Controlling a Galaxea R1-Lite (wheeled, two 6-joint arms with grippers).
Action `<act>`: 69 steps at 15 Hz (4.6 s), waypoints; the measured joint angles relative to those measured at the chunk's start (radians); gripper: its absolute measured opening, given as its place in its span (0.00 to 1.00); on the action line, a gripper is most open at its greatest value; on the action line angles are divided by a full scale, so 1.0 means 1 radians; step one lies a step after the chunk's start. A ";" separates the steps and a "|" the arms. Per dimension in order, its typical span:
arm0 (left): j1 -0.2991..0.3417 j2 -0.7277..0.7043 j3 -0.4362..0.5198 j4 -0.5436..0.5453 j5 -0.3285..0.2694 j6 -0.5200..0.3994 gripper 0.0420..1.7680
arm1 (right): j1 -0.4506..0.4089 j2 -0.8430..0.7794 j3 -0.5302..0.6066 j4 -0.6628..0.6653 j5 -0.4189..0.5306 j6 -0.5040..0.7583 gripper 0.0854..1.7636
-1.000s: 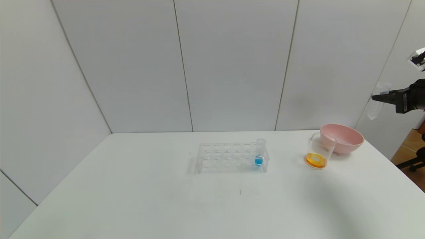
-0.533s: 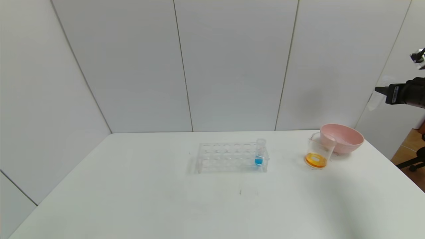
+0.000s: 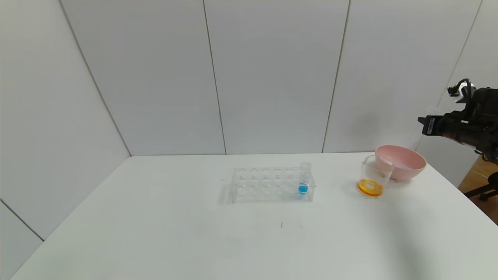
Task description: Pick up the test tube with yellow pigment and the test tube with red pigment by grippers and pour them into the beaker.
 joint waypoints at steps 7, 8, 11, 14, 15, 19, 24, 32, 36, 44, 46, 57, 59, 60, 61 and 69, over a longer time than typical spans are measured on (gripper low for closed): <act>0.000 0.000 0.000 0.000 0.000 0.000 0.97 | 0.033 0.120 -0.002 -0.076 -0.047 0.006 0.24; 0.000 0.000 0.000 0.000 0.000 0.000 0.97 | 0.033 0.126 -0.002 -0.076 -0.047 0.014 0.24; 0.000 0.000 0.000 0.000 0.000 0.000 0.97 | 0.034 0.137 -0.001 -0.074 -0.045 0.034 0.24; 0.000 0.000 0.000 0.000 0.000 0.000 0.97 | 0.034 0.143 0.000 -0.074 -0.045 0.034 0.24; 0.000 0.000 0.000 0.000 0.000 0.000 0.97 | 0.034 0.144 0.000 -0.074 -0.045 0.033 0.24; 0.000 0.000 0.000 0.000 0.000 0.000 0.97 | 0.033 0.146 0.000 -0.076 -0.043 0.033 0.24; 0.000 0.000 0.000 0.000 0.000 0.000 0.97 | 0.032 0.144 0.011 -0.077 -0.044 0.033 0.55; 0.000 0.000 0.000 0.000 0.000 0.000 0.97 | 0.031 0.140 0.017 -0.074 -0.045 0.035 0.82; 0.000 0.000 0.000 0.000 0.000 0.000 0.97 | 0.052 0.121 0.015 -0.055 -0.073 0.083 0.88; 0.000 0.000 0.000 0.000 0.000 0.000 0.97 | 0.242 0.017 0.009 0.025 -0.285 0.136 0.94; 0.000 0.000 0.000 0.000 0.000 0.000 0.97 | 0.289 -0.037 0.050 0.029 -0.308 0.145 0.94; 0.000 0.000 0.000 0.000 0.000 0.000 0.97 | 0.378 -0.657 0.477 0.019 -0.315 0.066 0.96; 0.000 0.000 0.000 0.000 0.000 0.000 0.97 | 0.383 -0.795 0.544 0.020 -0.315 0.043 0.96; 0.000 0.000 0.000 0.000 0.000 0.000 0.97 | 0.386 -0.861 0.581 0.023 -0.315 0.033 0.96; 0.000 0.000 0.000 0.000 0.000 0.000 0.97 | 0.389 -0.927 0.616 0.026 -0.317 0.023 0.96; 0.000 0.000 0.000 0.000 0.000 0.000 0.97 | 0.371 -1.385 0.856 0.057 -0.470 -0.168 0.96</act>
